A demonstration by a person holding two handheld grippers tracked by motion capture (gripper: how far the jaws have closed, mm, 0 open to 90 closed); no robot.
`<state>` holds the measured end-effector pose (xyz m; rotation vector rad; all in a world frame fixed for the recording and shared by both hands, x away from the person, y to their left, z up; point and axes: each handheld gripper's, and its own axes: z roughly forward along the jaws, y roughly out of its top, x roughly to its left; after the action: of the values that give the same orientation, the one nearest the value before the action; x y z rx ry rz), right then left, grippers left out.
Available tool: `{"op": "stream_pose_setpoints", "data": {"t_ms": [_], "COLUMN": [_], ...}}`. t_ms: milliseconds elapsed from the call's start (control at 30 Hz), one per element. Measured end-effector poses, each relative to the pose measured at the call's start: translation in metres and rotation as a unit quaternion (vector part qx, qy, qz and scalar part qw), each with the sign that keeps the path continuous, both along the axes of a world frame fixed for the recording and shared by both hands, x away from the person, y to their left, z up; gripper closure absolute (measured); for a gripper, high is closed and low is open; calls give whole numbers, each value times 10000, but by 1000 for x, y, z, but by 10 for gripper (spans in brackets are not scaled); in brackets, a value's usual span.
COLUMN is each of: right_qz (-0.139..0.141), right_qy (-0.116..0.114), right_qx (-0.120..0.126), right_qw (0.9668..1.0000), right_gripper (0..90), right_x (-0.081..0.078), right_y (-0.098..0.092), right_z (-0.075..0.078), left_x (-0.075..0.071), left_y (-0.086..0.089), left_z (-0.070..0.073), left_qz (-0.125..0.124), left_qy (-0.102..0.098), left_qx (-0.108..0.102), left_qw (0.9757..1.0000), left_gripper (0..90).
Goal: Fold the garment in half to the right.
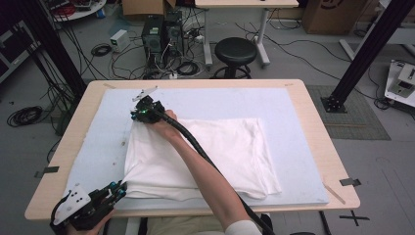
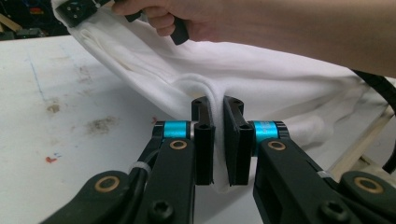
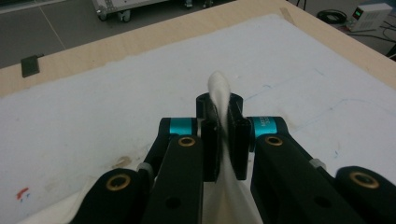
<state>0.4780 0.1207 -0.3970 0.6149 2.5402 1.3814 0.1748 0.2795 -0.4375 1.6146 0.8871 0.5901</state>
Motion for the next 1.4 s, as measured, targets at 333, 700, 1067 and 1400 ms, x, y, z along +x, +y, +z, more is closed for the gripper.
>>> {"op": "stream_pose_setpoints", "data": {"t_ms": [333, 700, 1067, 1400], "right_qz": [84, -32, -149, -323], "right_qy": [-34, -44, -81, -97], "right_qx": [20, 74, 65, 95], "right_qw": [10000, 10000, 9998, 9994], "right_gripper": [874, 873, 873, 872], "right_x": [0, 1, 2, 4], "right_y": [-15, -43, -75, -108], "right_z": [9, 12, 12, 14], "left_x": [2, 13, 30, 47], "left_y": [-9, -31, -59, -94], "left_z": [2, 8, 12, 11], "left_qz": [-158, -561, -1034, -1499], "left_qy": [-26, -88, -121, -89], "left_qx": [-66, -127, -167, -115], "left_qw": [9999, 9983, 9944, 9886], "left_gripper": [833, 832, 832, 831]}}
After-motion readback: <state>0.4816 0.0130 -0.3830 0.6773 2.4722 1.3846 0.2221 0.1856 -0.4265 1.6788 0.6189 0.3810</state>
